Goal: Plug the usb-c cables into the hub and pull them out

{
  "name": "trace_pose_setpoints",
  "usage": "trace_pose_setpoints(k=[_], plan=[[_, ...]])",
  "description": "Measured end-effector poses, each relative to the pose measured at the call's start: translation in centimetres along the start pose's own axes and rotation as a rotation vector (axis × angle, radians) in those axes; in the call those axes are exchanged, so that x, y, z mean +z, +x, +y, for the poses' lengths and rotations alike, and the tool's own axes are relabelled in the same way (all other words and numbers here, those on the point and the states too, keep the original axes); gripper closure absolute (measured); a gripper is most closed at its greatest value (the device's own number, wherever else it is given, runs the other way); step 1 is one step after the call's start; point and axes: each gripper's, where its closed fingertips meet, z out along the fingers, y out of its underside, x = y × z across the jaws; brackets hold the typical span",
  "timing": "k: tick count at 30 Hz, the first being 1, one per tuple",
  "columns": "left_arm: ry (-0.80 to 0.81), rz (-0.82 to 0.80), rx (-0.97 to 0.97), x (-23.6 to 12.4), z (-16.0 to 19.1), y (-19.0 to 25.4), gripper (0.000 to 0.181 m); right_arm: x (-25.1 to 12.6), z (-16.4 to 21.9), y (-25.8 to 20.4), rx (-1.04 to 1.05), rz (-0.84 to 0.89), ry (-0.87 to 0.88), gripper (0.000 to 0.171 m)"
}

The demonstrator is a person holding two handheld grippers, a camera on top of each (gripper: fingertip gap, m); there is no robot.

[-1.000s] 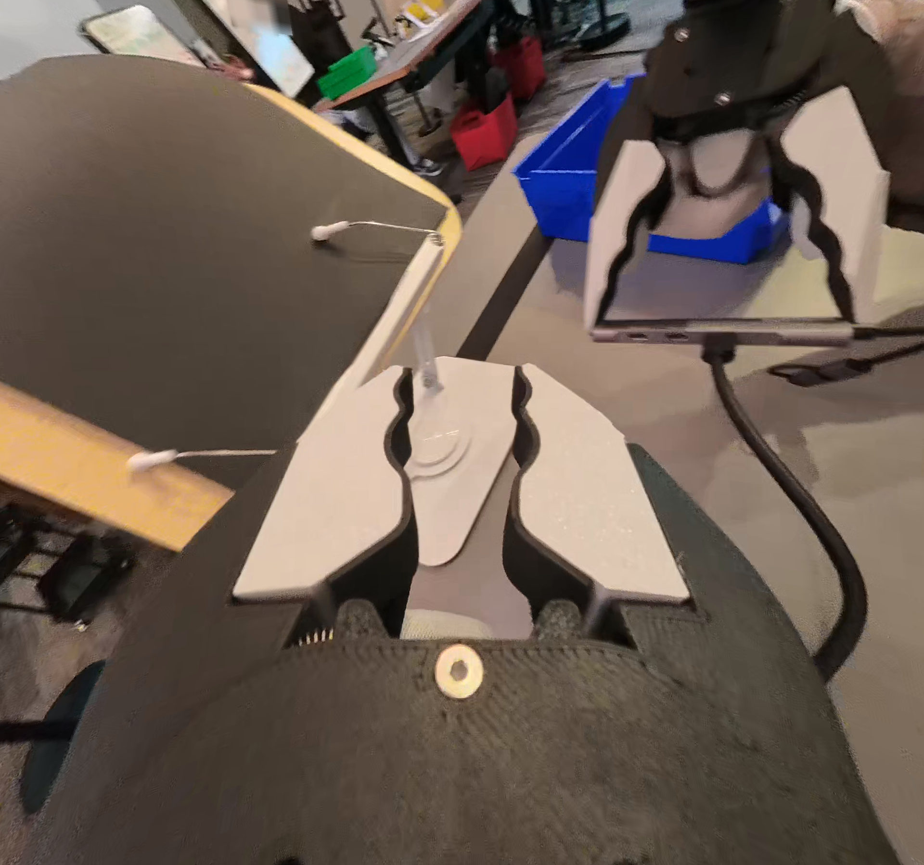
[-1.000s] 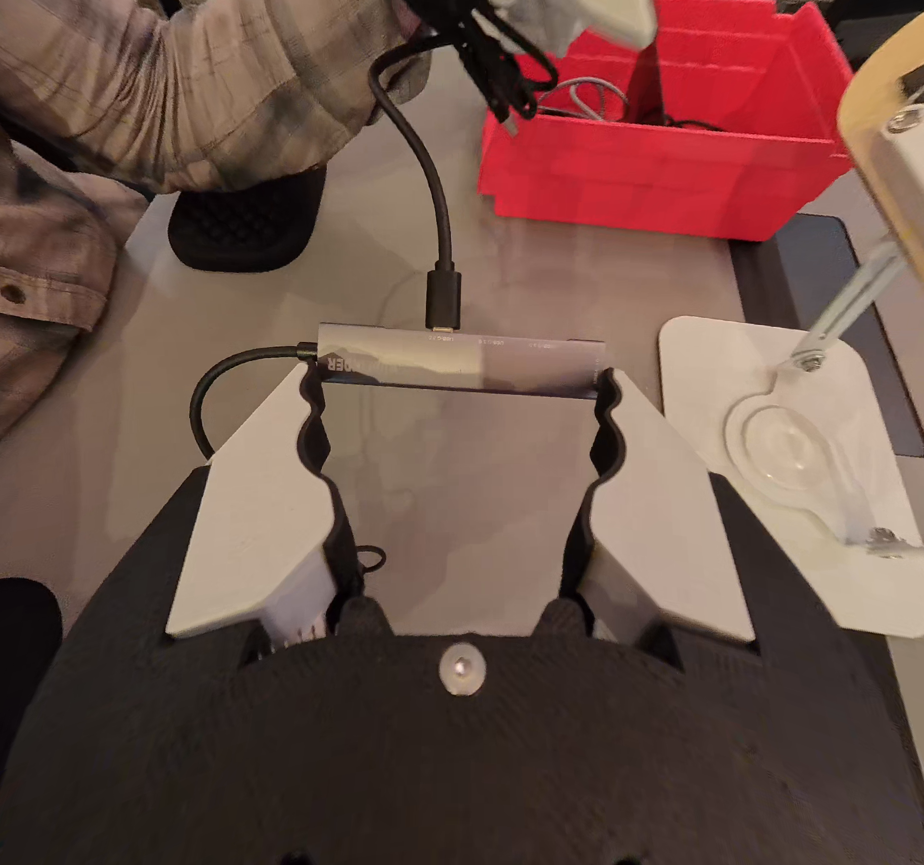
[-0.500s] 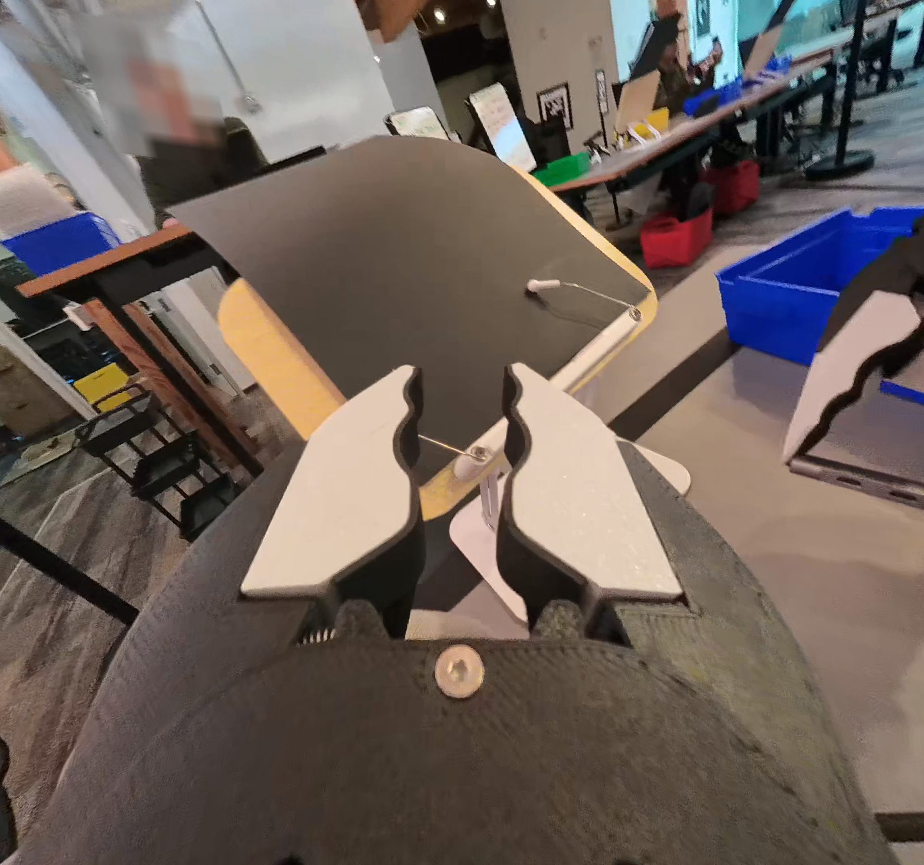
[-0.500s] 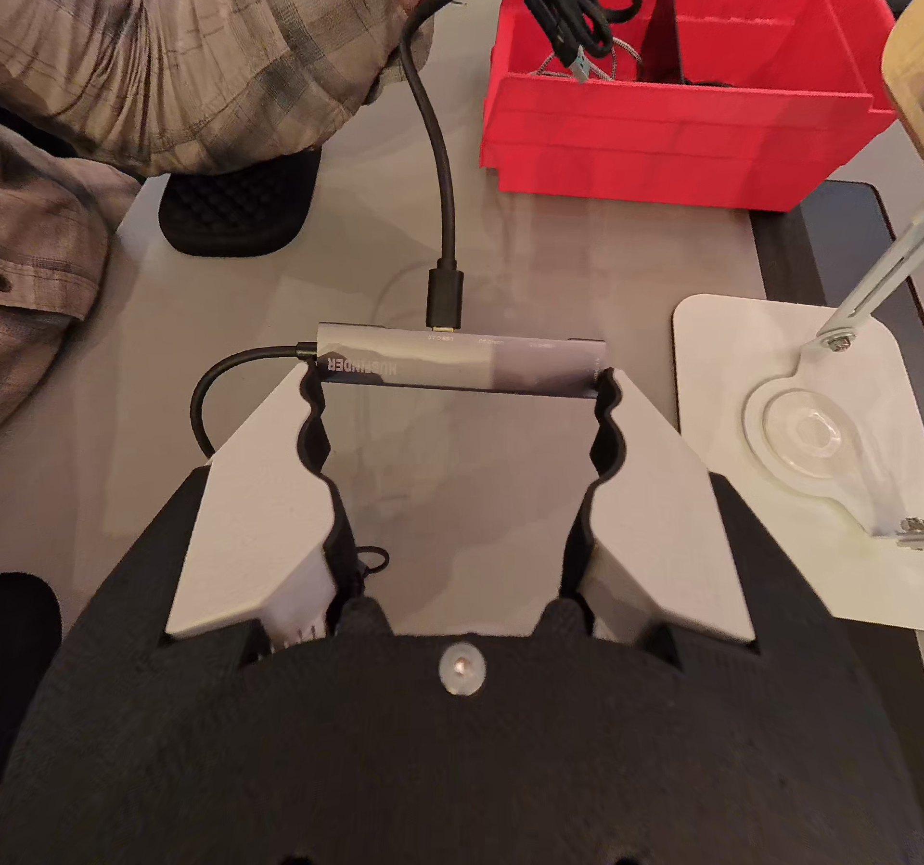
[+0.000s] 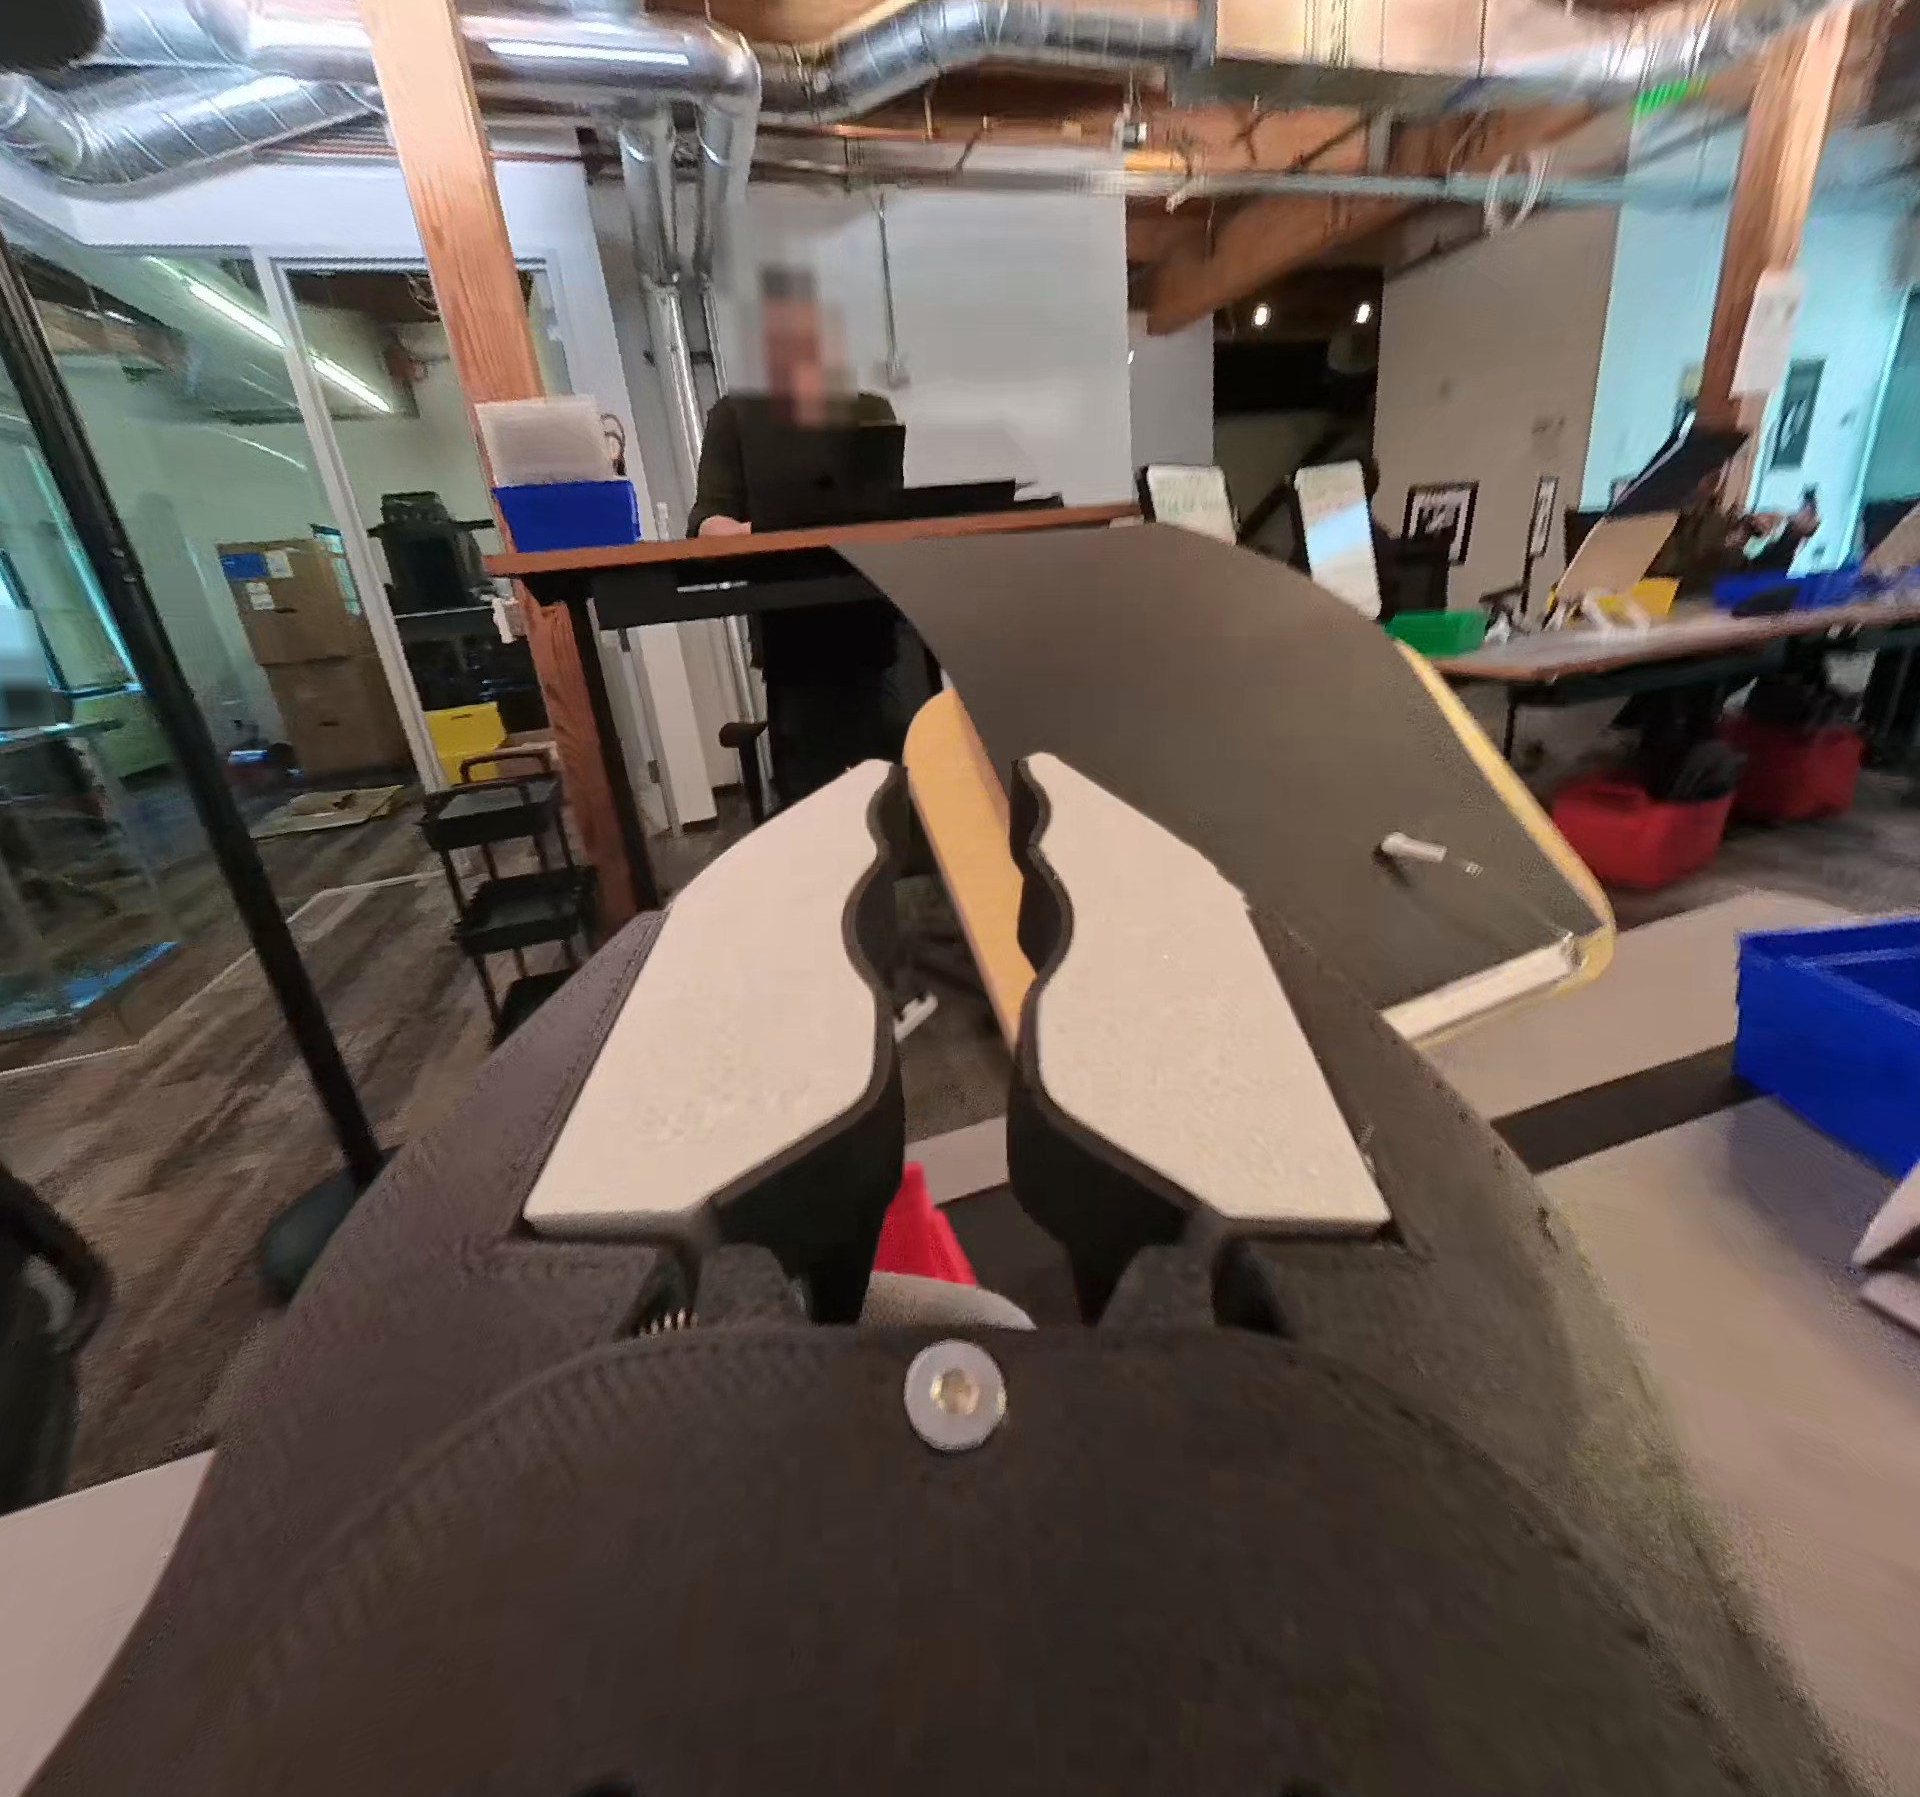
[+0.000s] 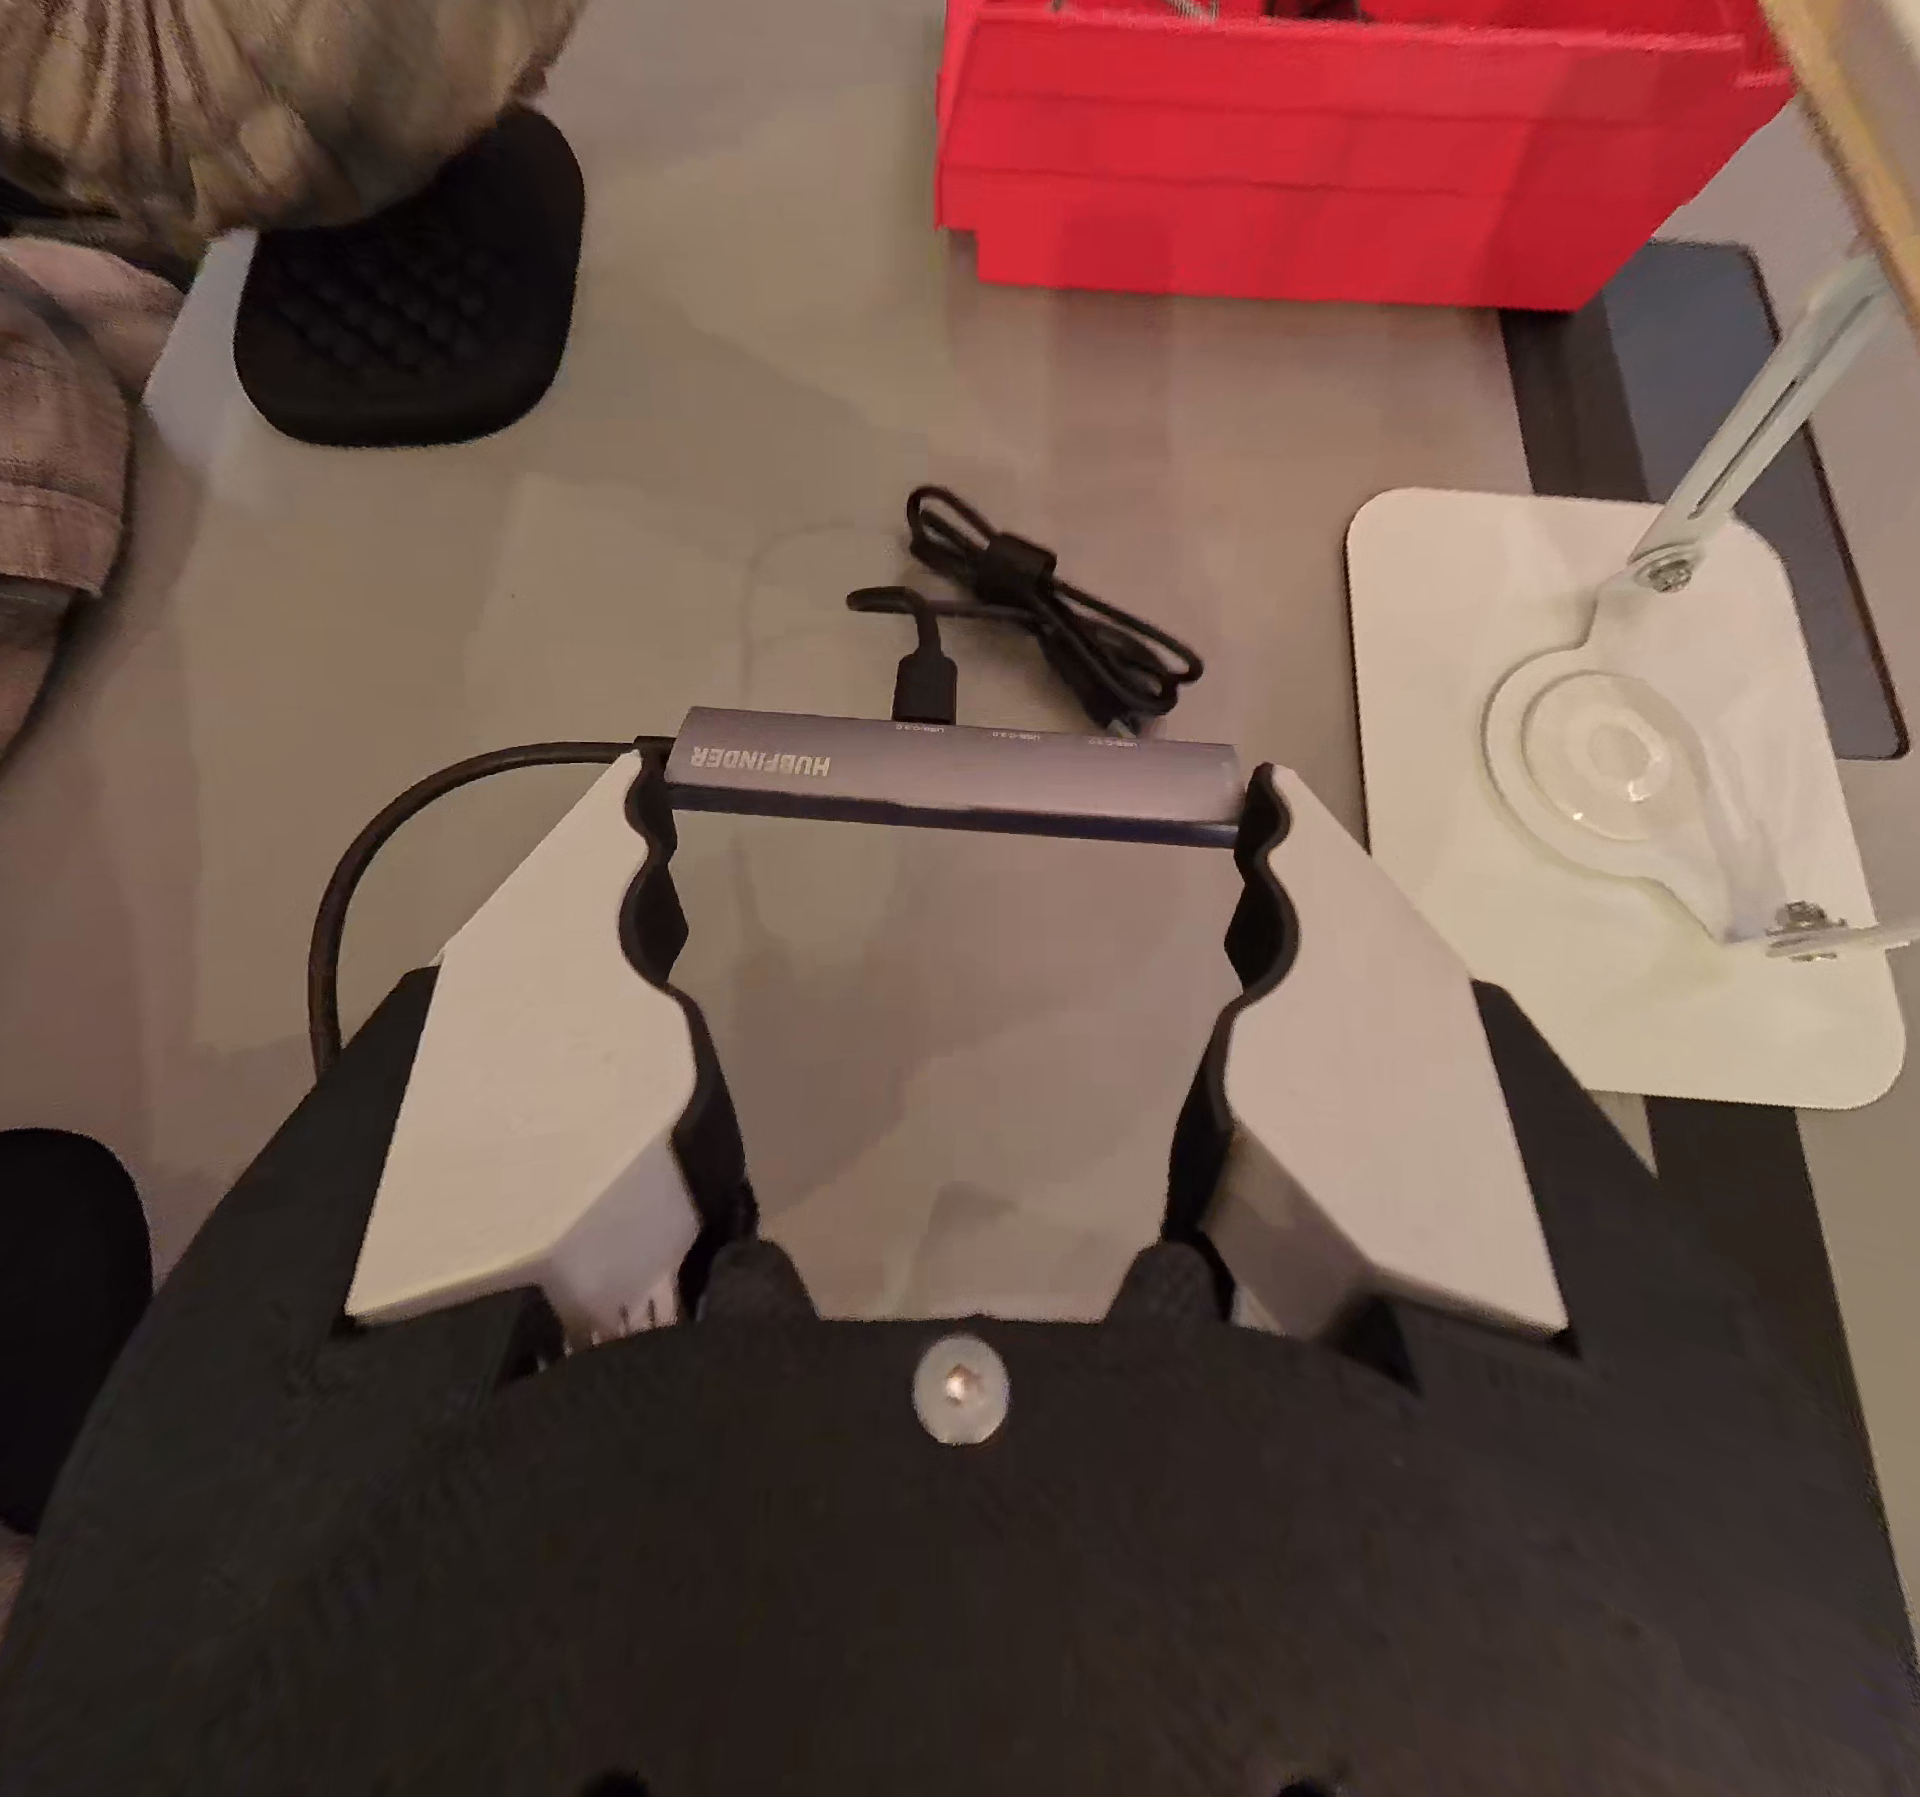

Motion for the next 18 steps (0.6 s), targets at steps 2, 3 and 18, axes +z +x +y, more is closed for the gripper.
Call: trace_pose_setpoints(k=[2, 3, 18], plan=[[-0.072, 0.036, 0.071, 0.3, 0.6, 0.2, 0.159, 0.8, 1.0, 0.1, 0.009, -0.002, -0.055, 0.064], [-0.118, 0.056, 0.107, 0.3, 1.0, 0.2, 0.158, 1.3, 1.5, 0.2, 0.010, 0.001, -0.086, 0.064], [-0.423, 0.220, 0.350, -2.0, 7.2, -0.2, 0.159, 8.8, 8.0, -0.4, 0.032, -0.078, -0.415, 0.065]])
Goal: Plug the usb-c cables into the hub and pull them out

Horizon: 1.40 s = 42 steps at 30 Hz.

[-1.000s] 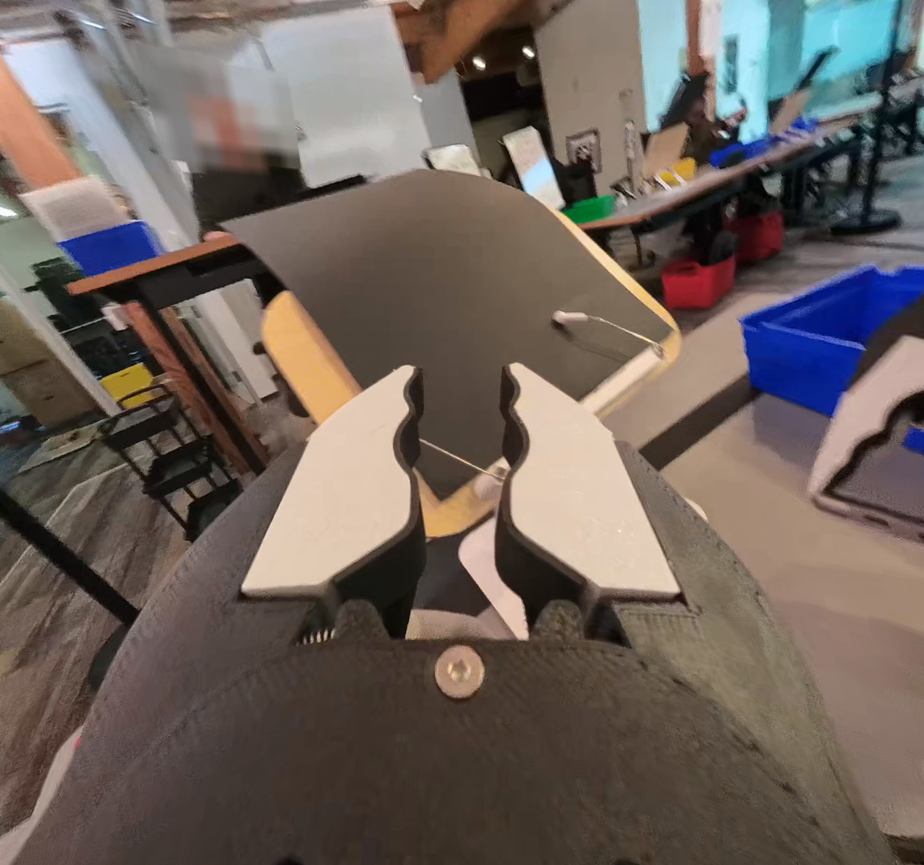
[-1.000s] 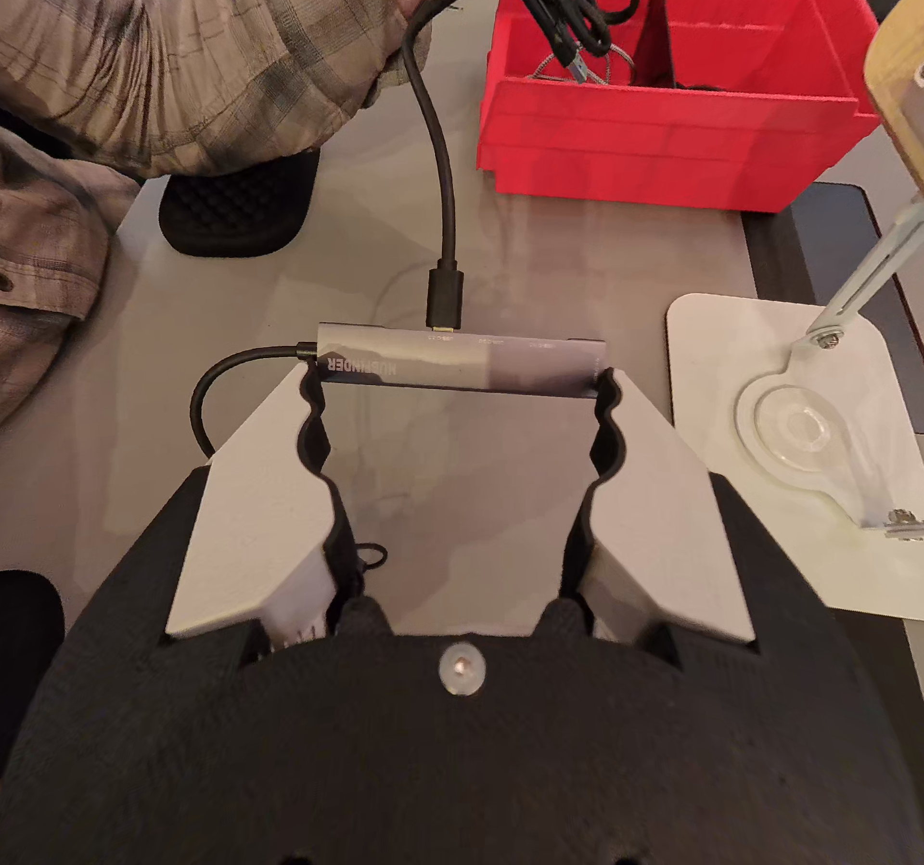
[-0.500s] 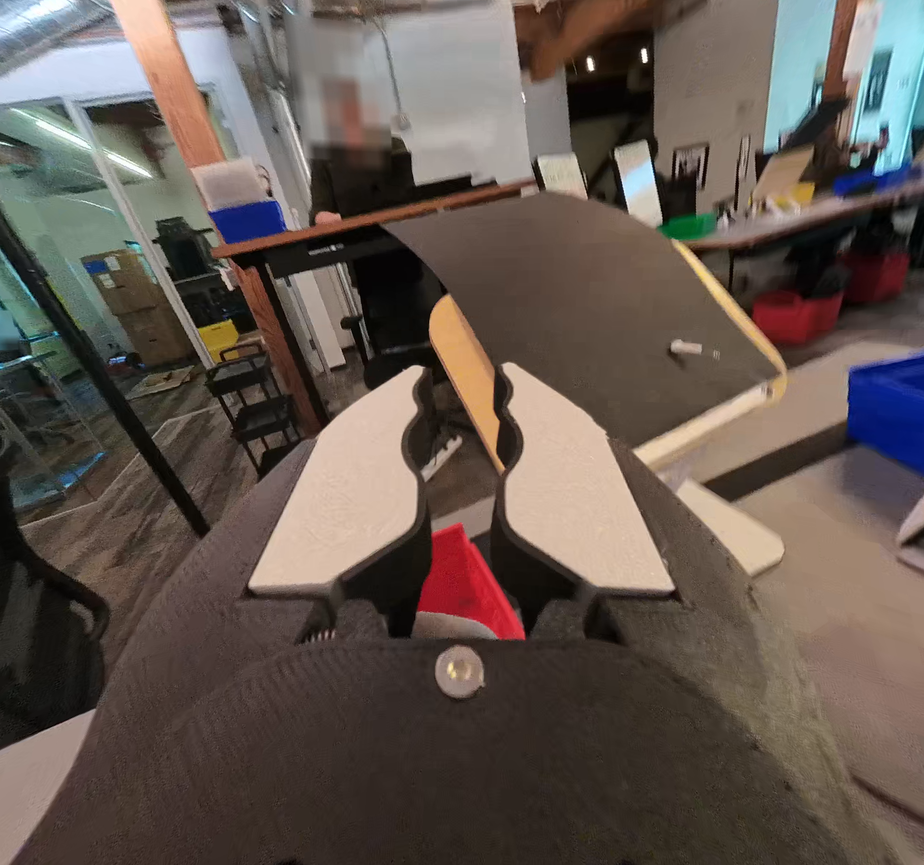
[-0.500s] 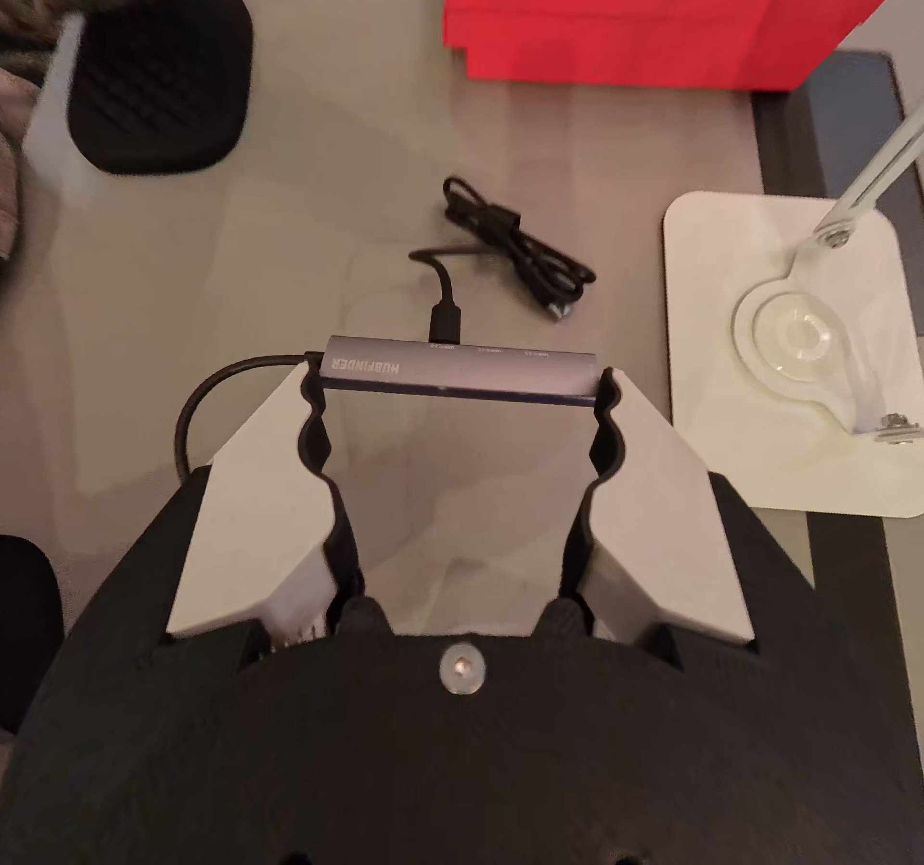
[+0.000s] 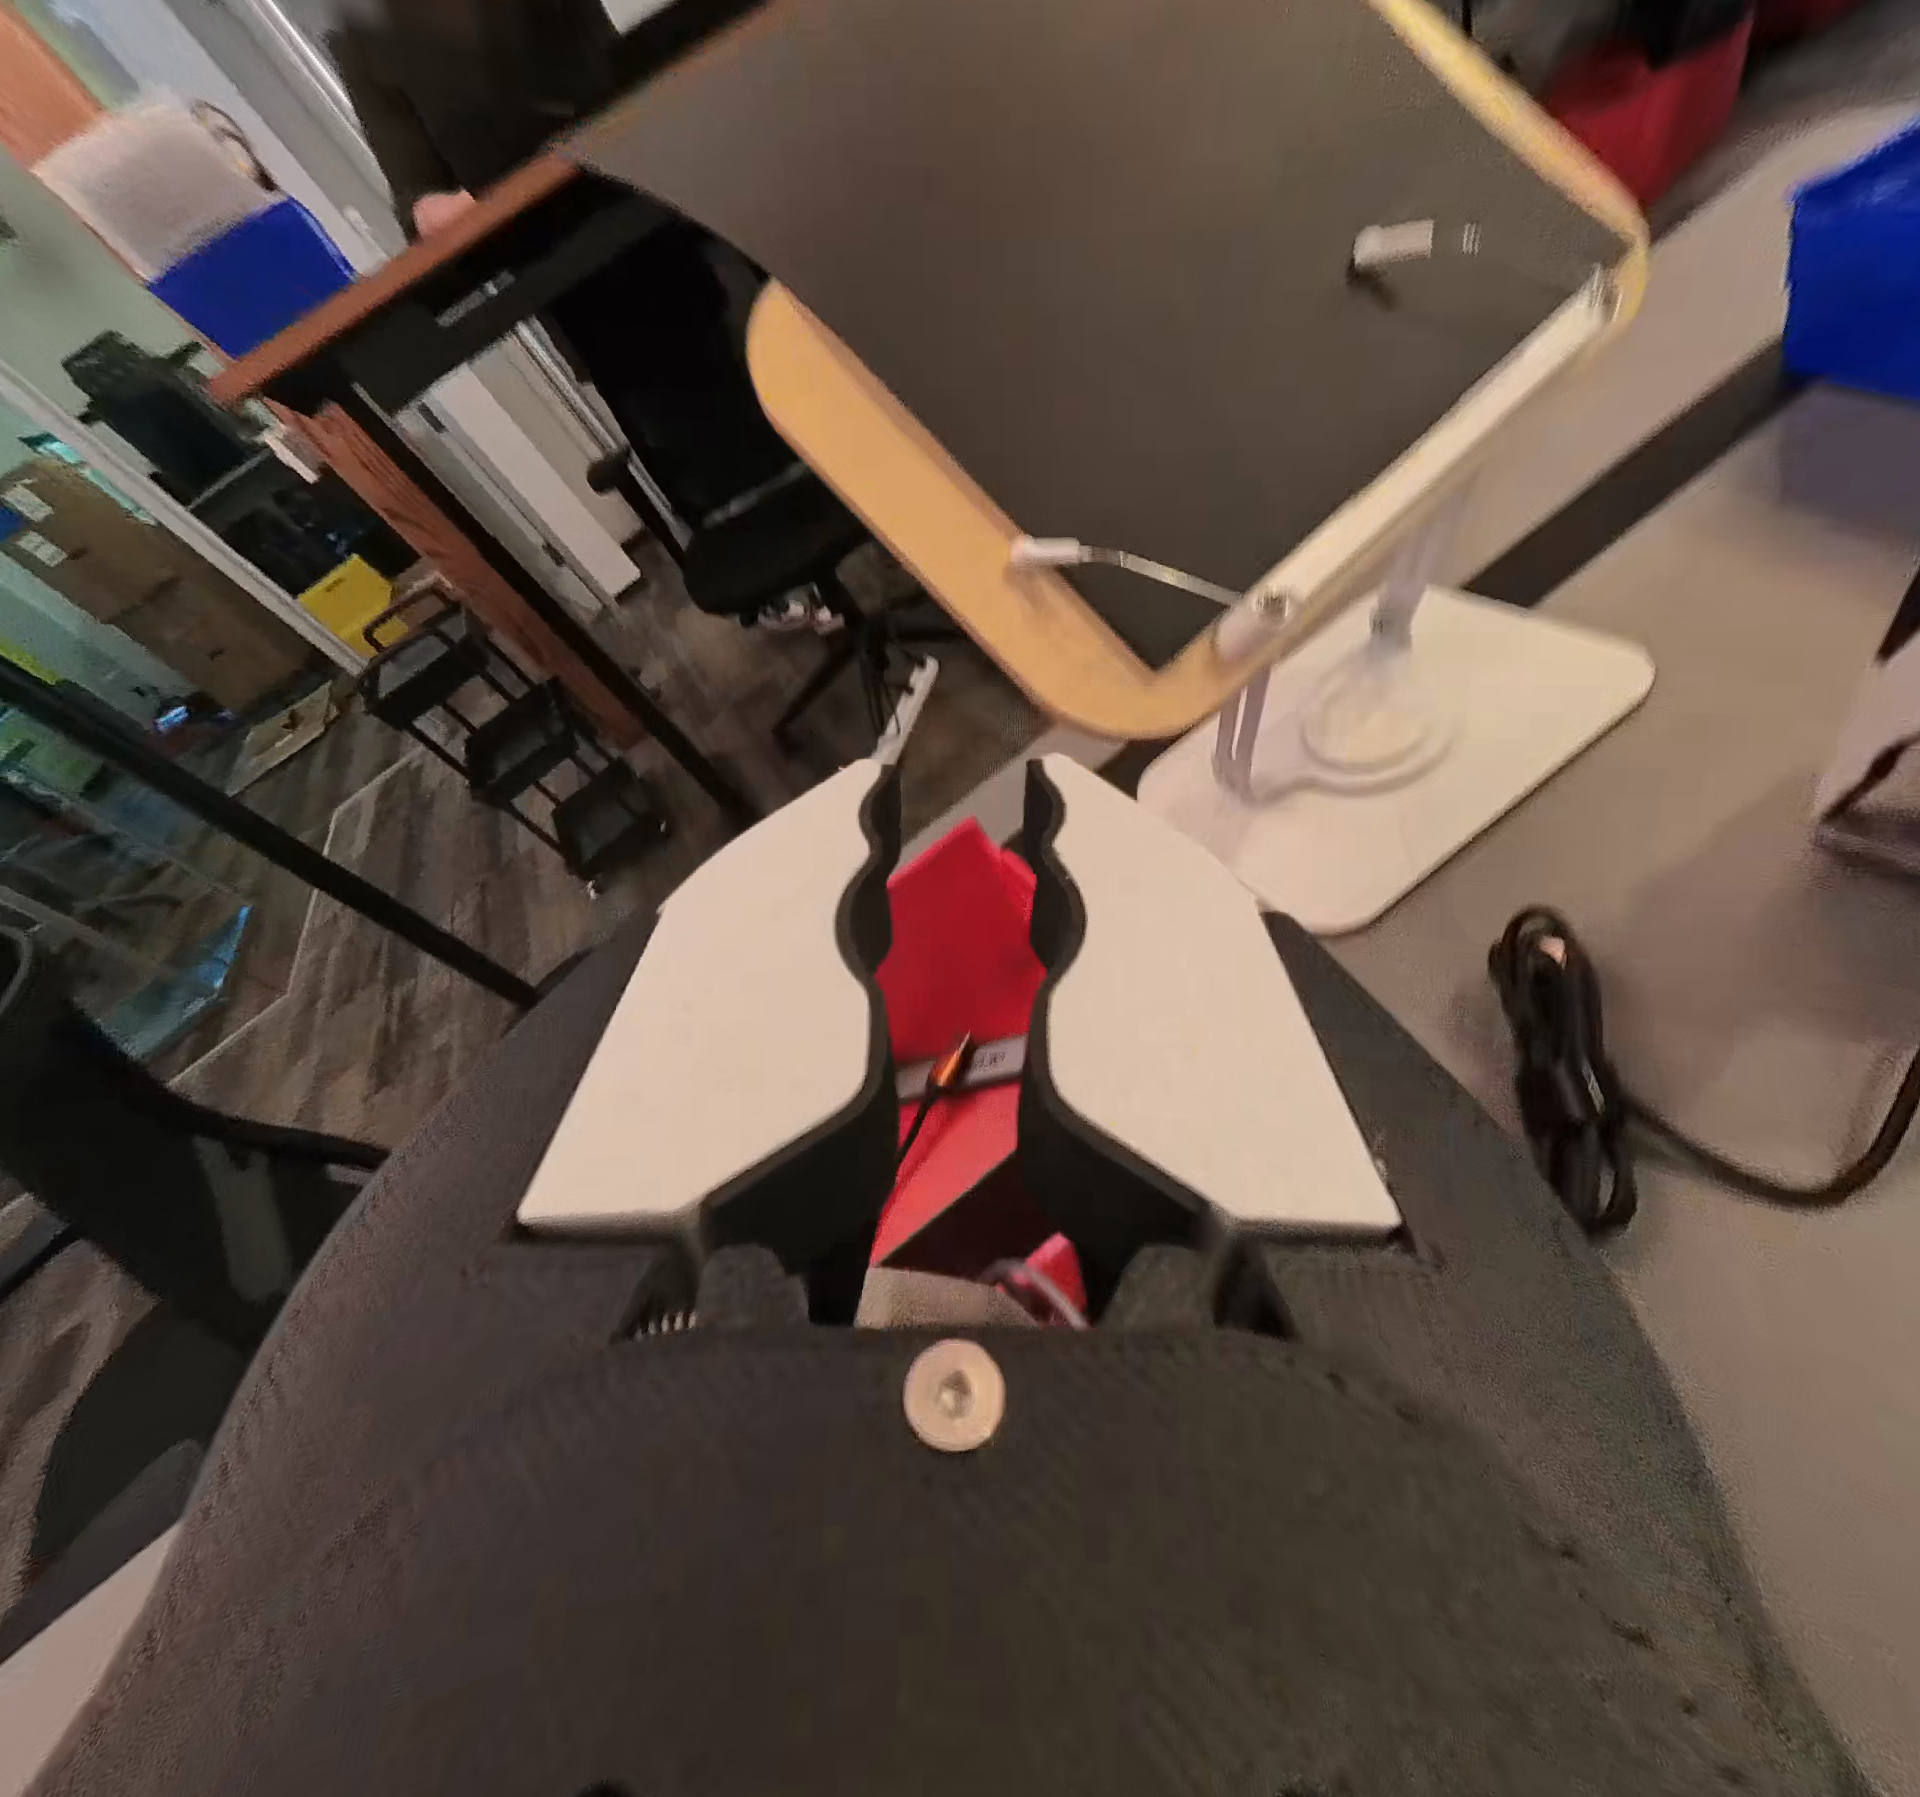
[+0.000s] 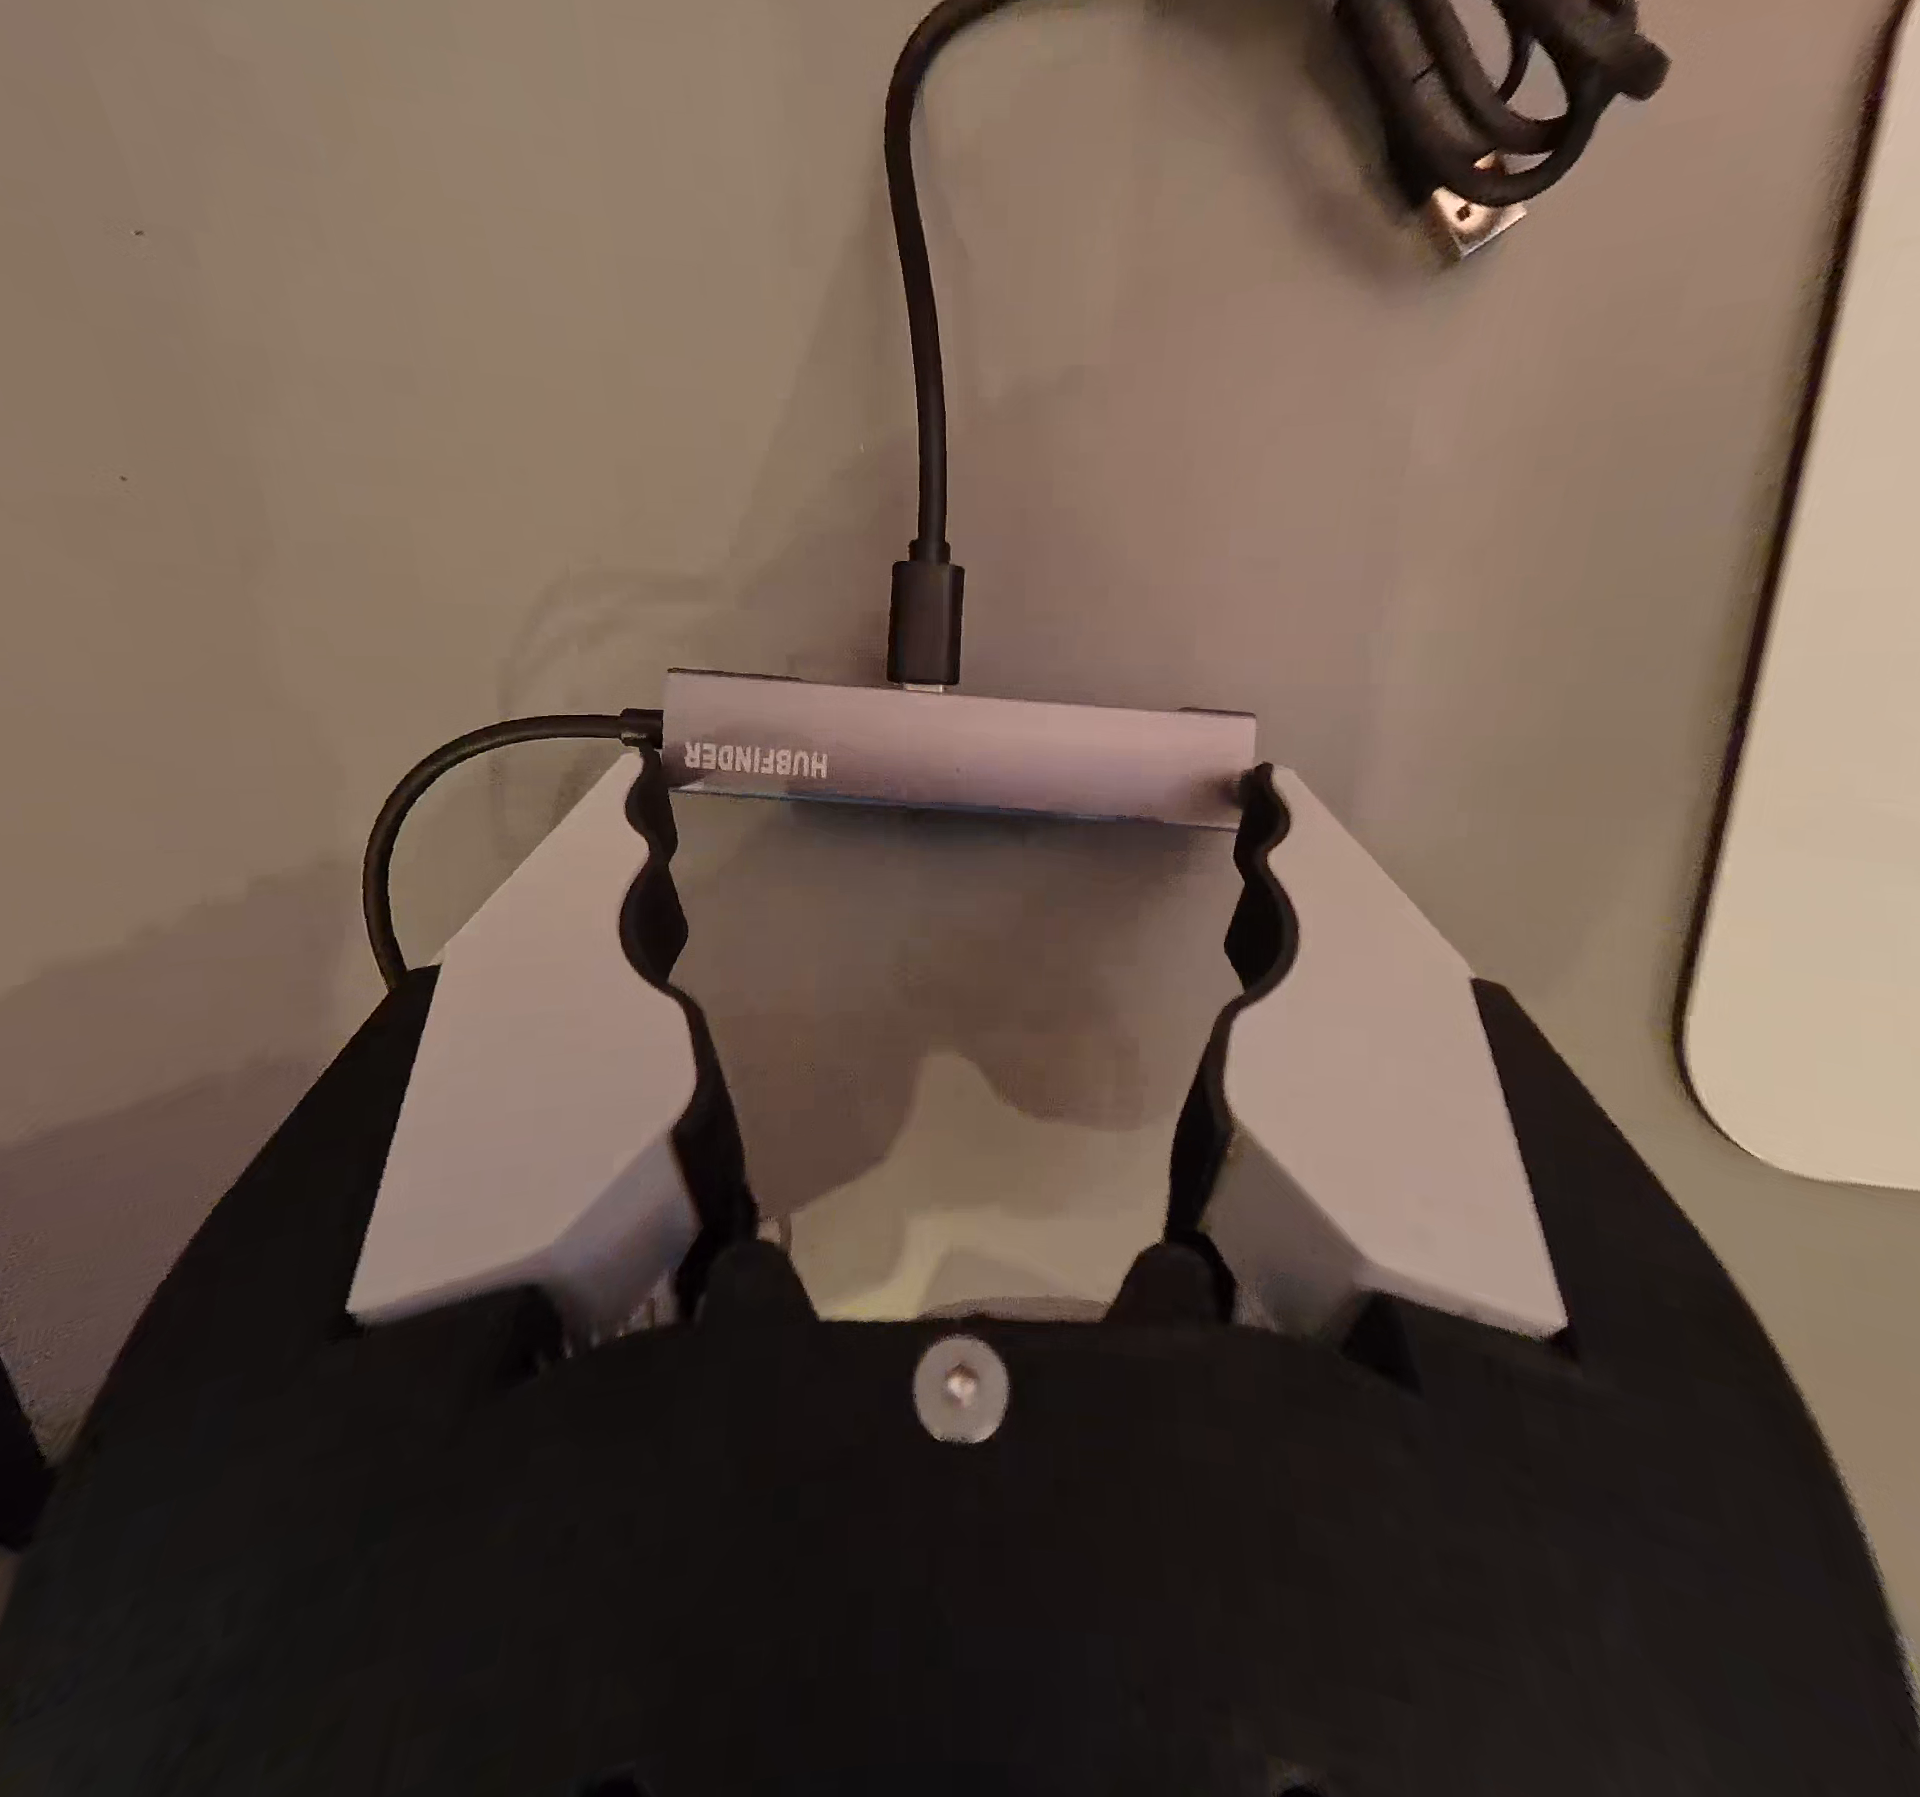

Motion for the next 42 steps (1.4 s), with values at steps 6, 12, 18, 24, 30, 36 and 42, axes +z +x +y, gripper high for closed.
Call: trace_pose_setpoints(k=[6, 12, 18, 24, 30, 36, 42], plan=[[-0.182, 0.095, 0.067, 0.1, 5.4, 1.0, 0.156, 1.1, 0.3, -0.1, -0.022, 0.002, -0.034, 0.065], [-0.317, 0.258, 0.137, -2.3, 10.0, 3.0, 0.155, 1.6, 0.6, 0.0, -0.052, 0.047, -0.087, 0.059], [-0.388, 0.365, 0.217, -1.9, 13.4, 6.4, 0.147, 1.6, 0.9, 0.3, -0.051, 0.068, -0.103, 0.048], [-0.593, 0.341, 0.327, 1.2, 18.4, 7.4, 0.159, 1.3, 1.2, 0.6, -0.035, 0.071, -0.097, 0.051], [-0.577, 0.242, 0.290, 0.9, 18.5, 4.8, 0.177, 0.9, 1.5, 0.9, -0.023, 0.080, -0.087, 0.055], [-0.374, 0.170, 0.126, -1.8, 13.0, 0.0, 0.178, 0.7, 1.4, 0.8, -0.018, 0.074, -0.071, 0.056], [-0.293, 0.102, 0.097, -3.7, 10.2, -3.1, 0.178, 0.7, 1.6, 0.9, -0.014, 0.075, -0.075, 0.056]])
